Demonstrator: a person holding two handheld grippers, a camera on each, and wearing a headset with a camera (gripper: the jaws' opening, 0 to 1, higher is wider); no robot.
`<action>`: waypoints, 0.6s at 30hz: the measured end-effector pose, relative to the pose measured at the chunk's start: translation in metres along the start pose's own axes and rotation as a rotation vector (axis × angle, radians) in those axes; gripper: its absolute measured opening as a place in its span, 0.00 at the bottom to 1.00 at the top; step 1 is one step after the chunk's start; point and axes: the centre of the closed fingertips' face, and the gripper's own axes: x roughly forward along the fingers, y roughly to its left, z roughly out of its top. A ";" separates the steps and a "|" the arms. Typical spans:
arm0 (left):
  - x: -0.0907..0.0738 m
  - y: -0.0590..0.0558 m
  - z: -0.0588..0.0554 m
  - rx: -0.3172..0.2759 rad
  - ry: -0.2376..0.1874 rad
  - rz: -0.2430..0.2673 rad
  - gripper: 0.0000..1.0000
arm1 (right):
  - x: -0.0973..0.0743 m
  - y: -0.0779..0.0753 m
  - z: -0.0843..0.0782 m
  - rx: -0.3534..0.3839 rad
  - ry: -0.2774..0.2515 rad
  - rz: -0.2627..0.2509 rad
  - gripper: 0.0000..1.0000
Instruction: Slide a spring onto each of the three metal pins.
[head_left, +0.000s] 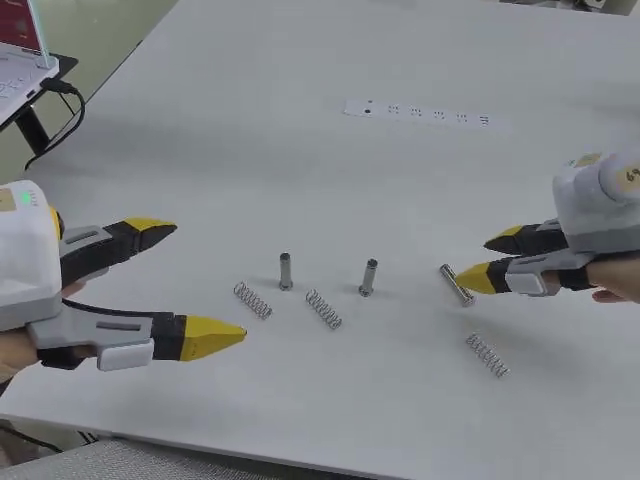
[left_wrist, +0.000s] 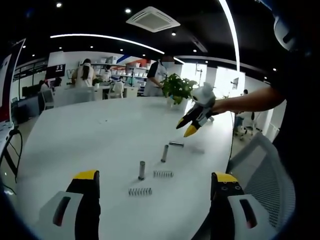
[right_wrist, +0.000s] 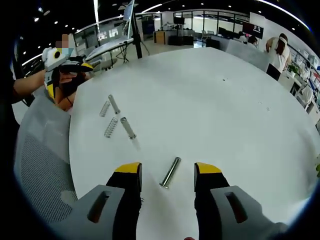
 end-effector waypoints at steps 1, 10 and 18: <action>0.000 0.000 0.000 0.001 0.001 0.000 0.89 | 0.002 -0.001 0.000 0.003 0.010 0.000 0.39; -0.001 0.001 -0.002 -0.004 0.002 0.005 0.88 | 0.020 -0.007 -0.003 0.068 0.064 0.006 0.28; -0.001 0.002 -0.002 -0.008 -0.001 0.008 0.88 | 0.031 -0.013 -0.009 0.130 0.116 0.007 0.20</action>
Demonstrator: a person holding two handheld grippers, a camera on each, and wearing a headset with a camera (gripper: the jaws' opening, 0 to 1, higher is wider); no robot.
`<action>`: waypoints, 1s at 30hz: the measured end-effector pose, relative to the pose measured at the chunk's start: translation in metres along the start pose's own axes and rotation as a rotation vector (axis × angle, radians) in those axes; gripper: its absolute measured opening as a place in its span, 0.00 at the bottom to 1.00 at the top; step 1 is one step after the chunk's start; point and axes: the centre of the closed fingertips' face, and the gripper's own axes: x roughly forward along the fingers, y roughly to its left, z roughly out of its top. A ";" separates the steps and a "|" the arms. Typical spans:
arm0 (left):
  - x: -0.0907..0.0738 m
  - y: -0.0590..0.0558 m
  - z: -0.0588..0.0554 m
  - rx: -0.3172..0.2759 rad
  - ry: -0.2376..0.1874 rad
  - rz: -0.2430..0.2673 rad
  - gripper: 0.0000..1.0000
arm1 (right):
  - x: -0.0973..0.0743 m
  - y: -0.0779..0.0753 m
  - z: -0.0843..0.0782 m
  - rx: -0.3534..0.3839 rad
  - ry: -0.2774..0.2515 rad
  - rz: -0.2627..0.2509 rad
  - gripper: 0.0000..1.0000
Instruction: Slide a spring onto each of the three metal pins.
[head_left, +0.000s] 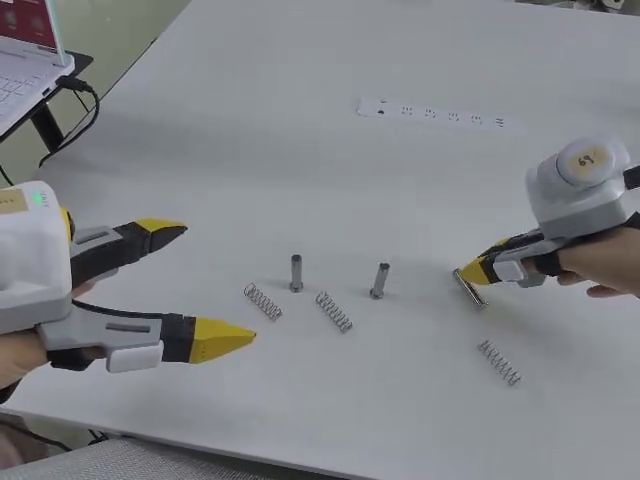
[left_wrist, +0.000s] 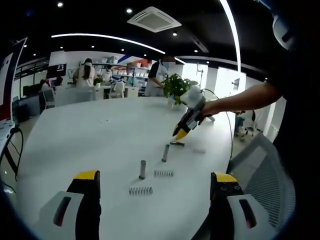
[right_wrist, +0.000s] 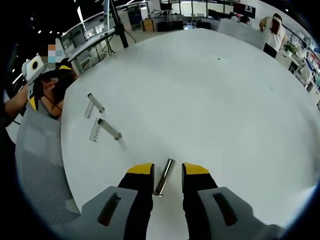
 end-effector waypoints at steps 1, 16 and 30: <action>0.000 0.000 0.000 0.001 0.000 -0.001 0.88 | 0.001 0.000 -0.001 0.003 0.006 0.002 0.19; 0.000 0.004 -0.004 -0.009 0.011 0.004 0.85 | 0.019 -0.001 -0.014 0.029 0.103 0.021 0.13; 0.001 0.004 -0.009 -0.020 0.016 0.003 0.85 | 0.022 -0.001 -0.012 0.074 0.133 -0.009 0.07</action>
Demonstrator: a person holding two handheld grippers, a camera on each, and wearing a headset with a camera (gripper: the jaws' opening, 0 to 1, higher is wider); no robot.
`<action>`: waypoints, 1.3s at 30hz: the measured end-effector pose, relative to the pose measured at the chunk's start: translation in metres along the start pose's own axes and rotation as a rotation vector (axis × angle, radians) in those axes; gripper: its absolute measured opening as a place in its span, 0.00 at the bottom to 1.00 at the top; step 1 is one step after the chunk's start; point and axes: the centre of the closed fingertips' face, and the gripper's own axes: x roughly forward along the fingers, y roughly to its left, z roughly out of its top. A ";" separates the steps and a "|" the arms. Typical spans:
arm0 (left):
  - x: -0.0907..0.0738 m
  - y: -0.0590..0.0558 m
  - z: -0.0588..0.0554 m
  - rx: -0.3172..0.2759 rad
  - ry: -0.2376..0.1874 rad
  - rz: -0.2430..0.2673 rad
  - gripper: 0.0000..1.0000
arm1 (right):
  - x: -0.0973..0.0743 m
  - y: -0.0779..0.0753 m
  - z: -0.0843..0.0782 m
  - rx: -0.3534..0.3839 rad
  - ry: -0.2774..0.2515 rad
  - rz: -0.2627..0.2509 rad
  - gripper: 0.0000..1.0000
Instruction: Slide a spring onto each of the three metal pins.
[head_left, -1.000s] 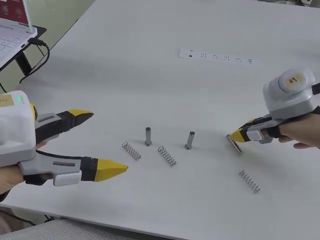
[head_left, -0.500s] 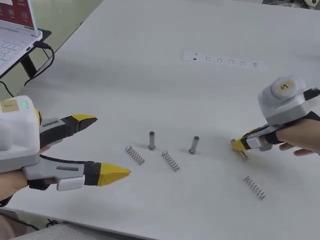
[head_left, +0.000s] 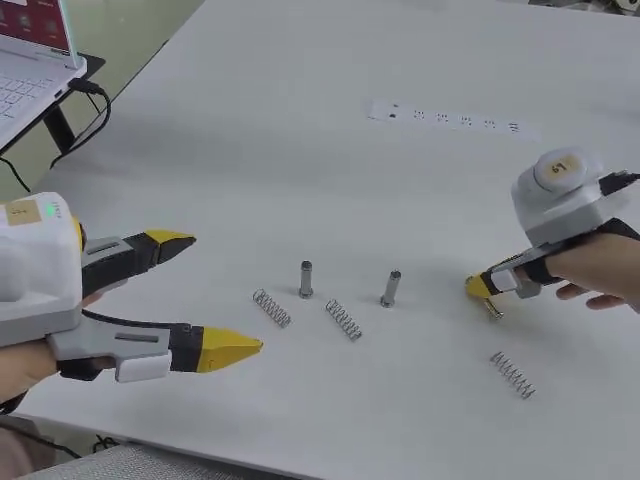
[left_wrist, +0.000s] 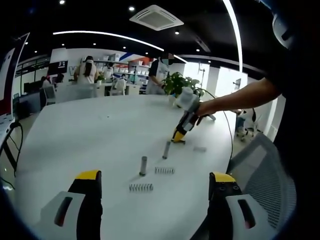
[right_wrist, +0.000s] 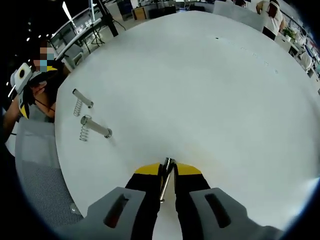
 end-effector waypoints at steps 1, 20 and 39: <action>0.000 0.000 0.000 0.000 0.000 0.000 0.85 | 0.000 0.001 0.000 0.002 0.004 -0.005 0.07; -0.001 -0.002 -0.002 -0.005 -0.006 0.002 0.85 | -0.009 0.003 -0.003 0.011 -0.045 -0.030 0.04; 0.004 -0.011 0.003 0.007 -0.012 -0.015 0.85 | -0.033 0.002 -0.006 0.054 -0.177 -0.052 0.04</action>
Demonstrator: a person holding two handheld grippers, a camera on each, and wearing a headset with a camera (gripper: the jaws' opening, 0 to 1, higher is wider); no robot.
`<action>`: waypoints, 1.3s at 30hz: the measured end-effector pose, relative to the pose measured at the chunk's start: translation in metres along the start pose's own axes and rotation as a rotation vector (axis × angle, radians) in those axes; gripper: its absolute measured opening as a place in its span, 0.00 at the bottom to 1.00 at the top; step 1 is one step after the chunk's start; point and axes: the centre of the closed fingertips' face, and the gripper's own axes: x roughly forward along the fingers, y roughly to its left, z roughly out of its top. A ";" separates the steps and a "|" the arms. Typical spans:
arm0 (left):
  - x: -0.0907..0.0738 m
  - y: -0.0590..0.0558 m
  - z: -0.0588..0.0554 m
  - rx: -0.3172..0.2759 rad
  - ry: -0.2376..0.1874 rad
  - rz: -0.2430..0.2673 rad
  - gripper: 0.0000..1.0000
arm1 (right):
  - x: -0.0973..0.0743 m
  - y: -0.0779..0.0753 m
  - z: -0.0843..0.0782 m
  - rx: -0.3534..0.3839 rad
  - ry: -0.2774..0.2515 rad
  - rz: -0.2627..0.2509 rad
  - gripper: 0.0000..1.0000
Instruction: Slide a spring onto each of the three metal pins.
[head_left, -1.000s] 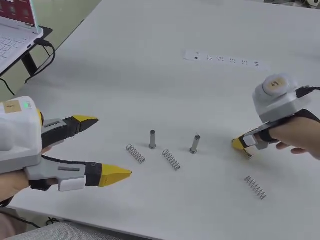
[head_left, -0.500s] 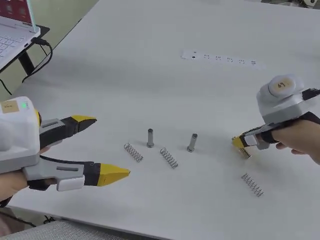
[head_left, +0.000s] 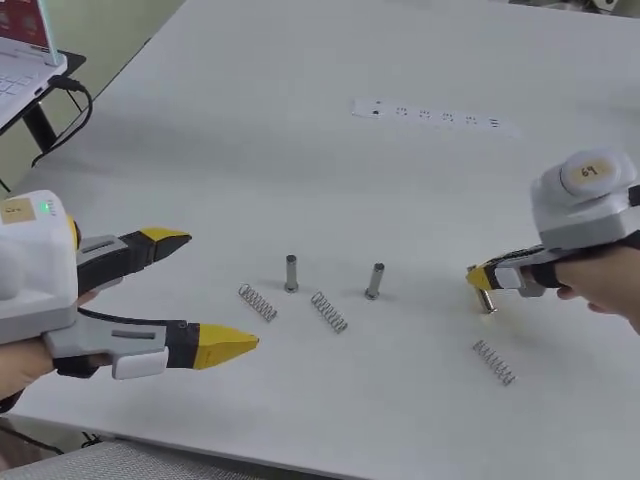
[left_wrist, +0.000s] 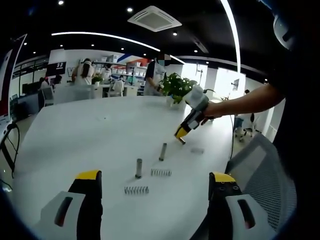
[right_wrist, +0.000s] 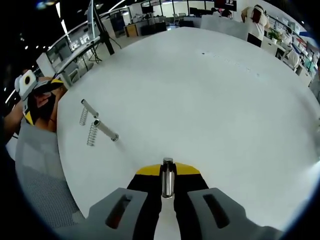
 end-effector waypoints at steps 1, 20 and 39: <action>0.000 0.000 0.000 0.000 0.001 0.000 0.85 | -0.001 0.001 0.001 -0.001 -0.007 0.002 0.04; -0.001 -0.001 0.000 0.001 0.001 -0.001 0.84 | -0.008 -0.001 0.006 0.001 -0.092 -0.026 0.05; 0.002 -0.003 0.000 0.000 0.001 -0.008 0.84 | -0.013 0.001 0.001 -0.053 -0.142 -0.039 0.05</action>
